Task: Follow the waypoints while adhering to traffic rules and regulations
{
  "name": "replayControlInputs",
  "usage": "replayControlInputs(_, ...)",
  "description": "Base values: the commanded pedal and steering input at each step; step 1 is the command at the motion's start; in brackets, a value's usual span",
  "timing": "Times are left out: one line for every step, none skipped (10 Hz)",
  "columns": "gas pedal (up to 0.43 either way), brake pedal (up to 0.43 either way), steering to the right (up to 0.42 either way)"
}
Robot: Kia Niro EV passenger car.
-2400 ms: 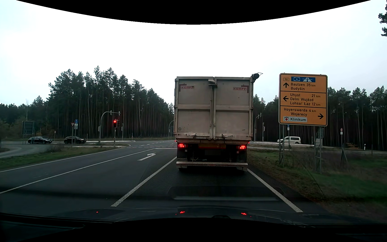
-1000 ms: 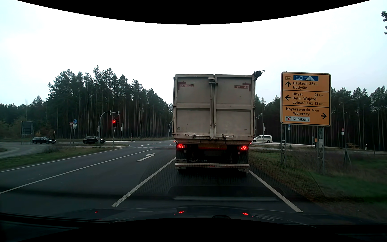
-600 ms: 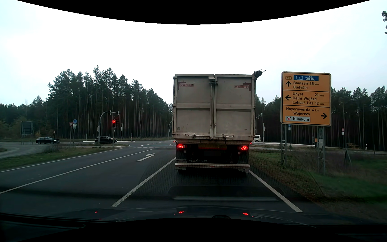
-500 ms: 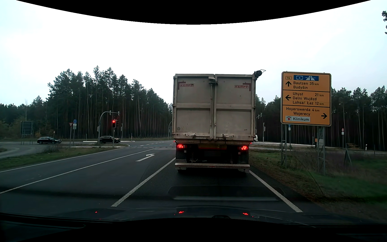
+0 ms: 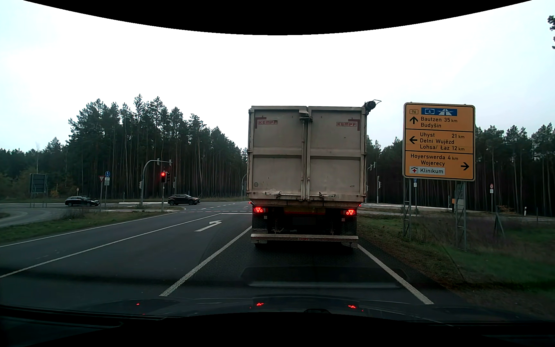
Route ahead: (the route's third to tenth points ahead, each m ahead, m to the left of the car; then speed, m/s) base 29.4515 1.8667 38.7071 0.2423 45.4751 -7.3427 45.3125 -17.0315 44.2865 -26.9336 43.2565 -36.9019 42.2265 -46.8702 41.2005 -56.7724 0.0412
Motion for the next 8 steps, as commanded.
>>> replayControlInputs(0.000,0.195,0.002)
replayControlInputs(0.000,0.274,0.002)
replayControlInputs(0.000,0.299,0.002)
replayControlInputs(0.000,0.305,0.002)
replayControlInputs(0.000,0.311,0.002)
replayControlInputs(0.000,0.311,0.002)
replayControlInputs(0.000,0.305,0.002)
replayControlInputs(0.000,0.311,0.002)
